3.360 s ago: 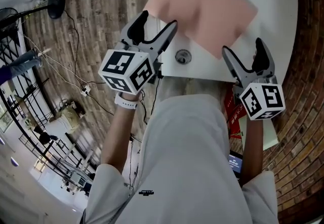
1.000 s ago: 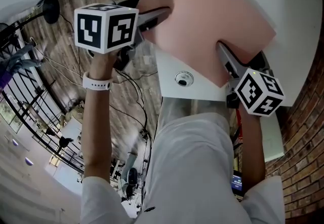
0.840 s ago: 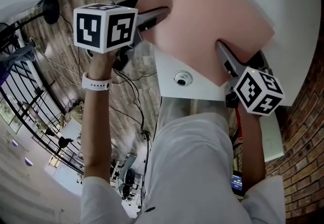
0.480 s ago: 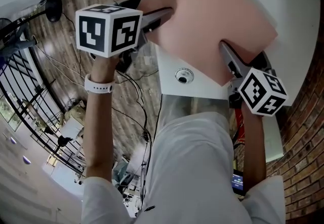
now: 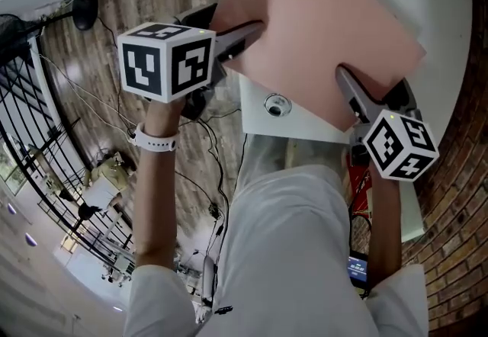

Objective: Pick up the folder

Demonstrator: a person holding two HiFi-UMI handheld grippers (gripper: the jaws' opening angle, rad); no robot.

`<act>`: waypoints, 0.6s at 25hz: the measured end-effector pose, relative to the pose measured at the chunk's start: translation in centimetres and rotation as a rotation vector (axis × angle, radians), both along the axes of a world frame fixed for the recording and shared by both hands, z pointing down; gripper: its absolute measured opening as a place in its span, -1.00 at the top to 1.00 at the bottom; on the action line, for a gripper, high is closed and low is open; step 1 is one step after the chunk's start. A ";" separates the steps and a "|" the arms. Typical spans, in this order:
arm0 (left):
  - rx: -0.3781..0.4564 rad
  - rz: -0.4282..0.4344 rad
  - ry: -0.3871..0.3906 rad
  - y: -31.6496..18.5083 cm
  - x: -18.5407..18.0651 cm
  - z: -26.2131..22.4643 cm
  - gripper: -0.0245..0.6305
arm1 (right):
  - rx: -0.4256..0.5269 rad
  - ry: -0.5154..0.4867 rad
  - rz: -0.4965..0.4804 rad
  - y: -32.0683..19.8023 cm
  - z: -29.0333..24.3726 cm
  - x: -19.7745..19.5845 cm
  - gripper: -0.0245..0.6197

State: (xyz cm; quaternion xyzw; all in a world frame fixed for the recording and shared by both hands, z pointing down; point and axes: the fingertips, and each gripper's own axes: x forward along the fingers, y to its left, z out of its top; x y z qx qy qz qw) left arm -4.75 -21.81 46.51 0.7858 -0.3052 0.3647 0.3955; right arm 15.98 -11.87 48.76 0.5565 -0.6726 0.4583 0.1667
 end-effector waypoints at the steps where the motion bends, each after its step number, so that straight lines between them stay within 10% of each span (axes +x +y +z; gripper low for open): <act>1: 0.006 -0.017 0.016 0.5 0.1 -0.8 -0.20 | 0.014 0.010 -0.011 0.2 -0.9 0.3 -0.77; 15: 0.091 -0.341 0.239 8.9 -1.2 -5.4 -0.20 | 0.243 0.180 -0.232 1.6 -9.8 0.8 -0.77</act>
